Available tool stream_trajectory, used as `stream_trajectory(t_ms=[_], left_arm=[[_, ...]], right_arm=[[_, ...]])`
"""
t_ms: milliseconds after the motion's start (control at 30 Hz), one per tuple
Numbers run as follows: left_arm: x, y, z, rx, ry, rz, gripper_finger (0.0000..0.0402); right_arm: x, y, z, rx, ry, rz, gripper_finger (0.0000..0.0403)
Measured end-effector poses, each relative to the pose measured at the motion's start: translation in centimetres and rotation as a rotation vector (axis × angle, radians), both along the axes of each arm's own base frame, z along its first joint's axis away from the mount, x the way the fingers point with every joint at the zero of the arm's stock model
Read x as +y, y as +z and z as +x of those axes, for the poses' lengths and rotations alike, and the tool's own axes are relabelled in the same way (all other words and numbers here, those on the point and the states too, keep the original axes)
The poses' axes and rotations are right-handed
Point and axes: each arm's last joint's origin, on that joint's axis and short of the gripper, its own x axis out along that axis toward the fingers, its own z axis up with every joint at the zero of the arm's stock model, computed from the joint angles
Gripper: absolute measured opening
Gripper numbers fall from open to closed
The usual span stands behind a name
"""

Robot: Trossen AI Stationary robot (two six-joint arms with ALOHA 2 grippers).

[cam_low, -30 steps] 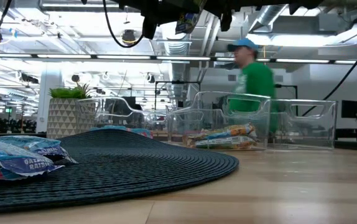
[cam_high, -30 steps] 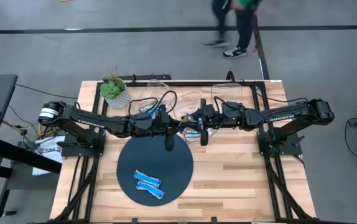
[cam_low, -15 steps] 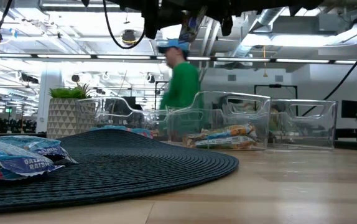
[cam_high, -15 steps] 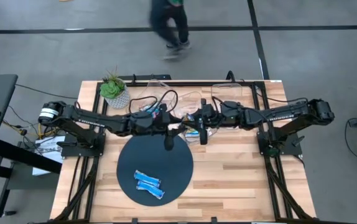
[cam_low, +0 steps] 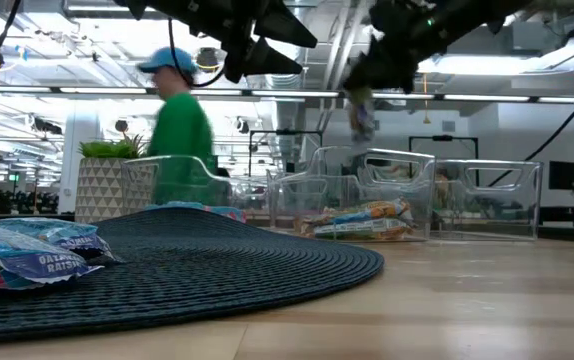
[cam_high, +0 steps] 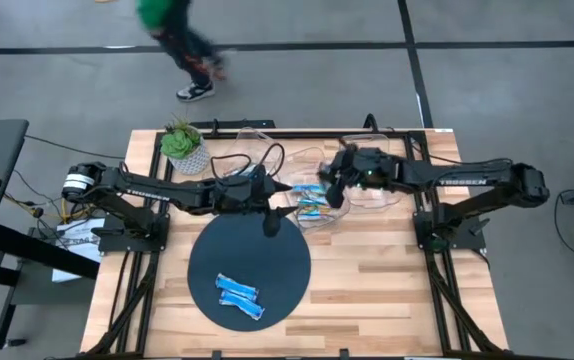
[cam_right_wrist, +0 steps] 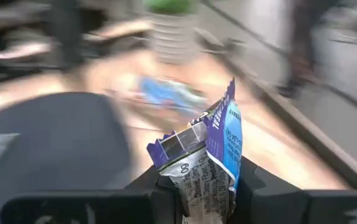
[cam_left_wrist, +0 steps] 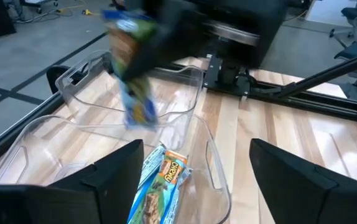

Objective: Pick and place Granola Bars by type
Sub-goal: Put the blue granola bar into the right transparent bin

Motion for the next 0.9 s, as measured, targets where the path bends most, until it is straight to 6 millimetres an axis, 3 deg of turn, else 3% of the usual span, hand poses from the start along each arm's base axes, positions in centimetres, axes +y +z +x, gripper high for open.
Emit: stream_trajectory(t_ms=[233, 400, 633, 900], left_arm=[[0.0, -0.3, -0.1, 0.037, -0.001, 0.000, 0.0285], [0.0, -0.6, -0.2, 0.060, -0.002, 0.000, 0.0284], [-0.1, -1.1, -0.4, 0.123, -0.028, -0.011, 0.0284], [-0.2, -1.6, -0.6, 0.181, -0.054, -0.022, 0.0284]], right_arm=[[-2.8, 0.0, -3.7, 0.167, -0.354, -0.056, 0.0064], [-4.4, -0.8, -5.4, 0.264, -0.521, -0.002, 0.0064], [-6.0, -2.6, -5.9, 0.367, -0.639, 0.088, 0.0064], [-6.9, -5.0, -5.6, 0.494, -0.624, 0.229, 0.0064]])
